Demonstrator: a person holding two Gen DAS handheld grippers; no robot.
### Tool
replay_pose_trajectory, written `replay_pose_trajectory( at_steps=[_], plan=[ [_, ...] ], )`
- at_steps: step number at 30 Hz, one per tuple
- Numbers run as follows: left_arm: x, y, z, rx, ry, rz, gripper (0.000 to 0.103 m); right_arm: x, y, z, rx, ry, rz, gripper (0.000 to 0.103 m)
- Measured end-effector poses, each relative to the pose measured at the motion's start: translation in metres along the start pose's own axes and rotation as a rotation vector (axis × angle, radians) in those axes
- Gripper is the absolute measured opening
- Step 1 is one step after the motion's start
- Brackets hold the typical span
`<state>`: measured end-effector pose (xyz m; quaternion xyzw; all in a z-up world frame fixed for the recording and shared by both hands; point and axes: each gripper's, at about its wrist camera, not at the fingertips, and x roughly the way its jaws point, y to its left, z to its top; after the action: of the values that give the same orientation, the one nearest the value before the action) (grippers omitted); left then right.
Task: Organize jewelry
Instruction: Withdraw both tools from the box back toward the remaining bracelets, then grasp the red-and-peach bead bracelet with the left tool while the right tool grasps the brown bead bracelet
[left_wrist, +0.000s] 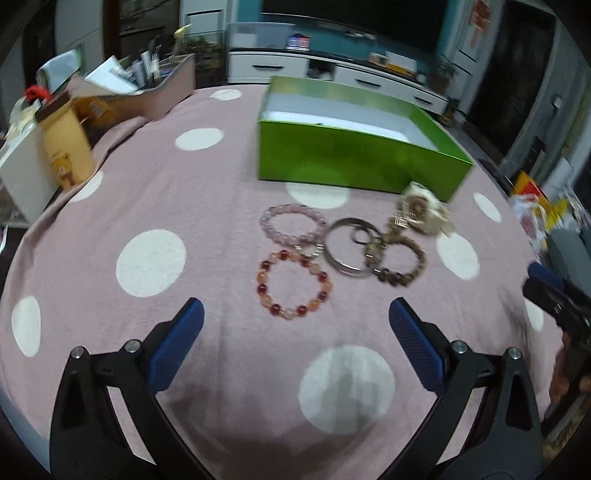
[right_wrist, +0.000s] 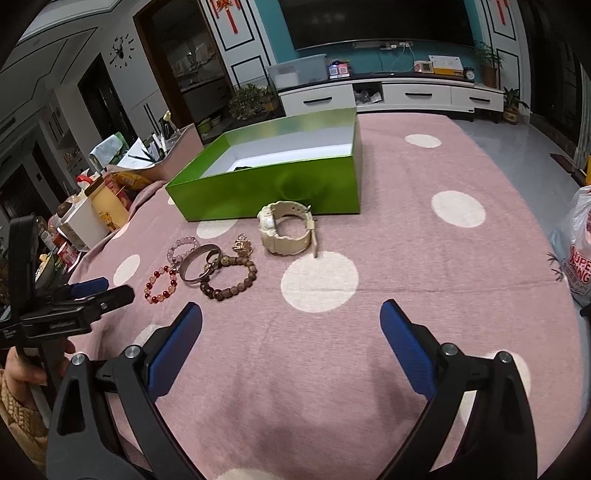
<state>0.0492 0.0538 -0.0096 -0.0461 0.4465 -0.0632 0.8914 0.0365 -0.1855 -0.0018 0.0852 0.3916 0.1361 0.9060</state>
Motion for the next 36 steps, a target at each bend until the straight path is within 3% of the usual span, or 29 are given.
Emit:
replay_pose_trajectory(
  at_steps=[5, 9, 19, 26, 30, 34, 36],
  plan=[
    [0.012, 0.006, 0.003, -0.028, -0.01, 0.012, 0.1, 0.013, 0.009, 0.002, -0.022, 0.019, 0.009, 0.097],
    [0.02, 0.009, 0.006, -0.021, -0.002, 0.03, 0.084, 0.026, 0.017, 0.004, -0.044, 0.035, 0.004, 0.093],
    [0.038, 0.011, 0.006, -0.004, 0.029, 0.034, 0.058, 0.071, 0.037, 0.017, -0.091, 0.095, 0.006, 0.059],
    [0.043, 0.008, 0.006, 0.043, 0.027, 0.062, 0.049, 0.097, 0.046, 0.024, -0.128, 0.129, -0.042, 0.044],
    [0.043, 0.007, 0.005, 0.079, 0.016, 0.082, 0.034, 0.106, 0.055, 0.023, -0.188, 0.135, -0.094, 0.032],
    [0.042, 0.012, 0.004, 0.069, 0.005, 0.073, 0.011, 0.108, 0.058, 0.023, -0.22, 0.127, -0.122, 0.007],
    [0.041, 0.015, 0.004, 0.058, 0.0, 0.066, 0.009, 0.108, 0.056, 0.022, -0.214, 0.125, -0.114, 0.007]
  ],
)
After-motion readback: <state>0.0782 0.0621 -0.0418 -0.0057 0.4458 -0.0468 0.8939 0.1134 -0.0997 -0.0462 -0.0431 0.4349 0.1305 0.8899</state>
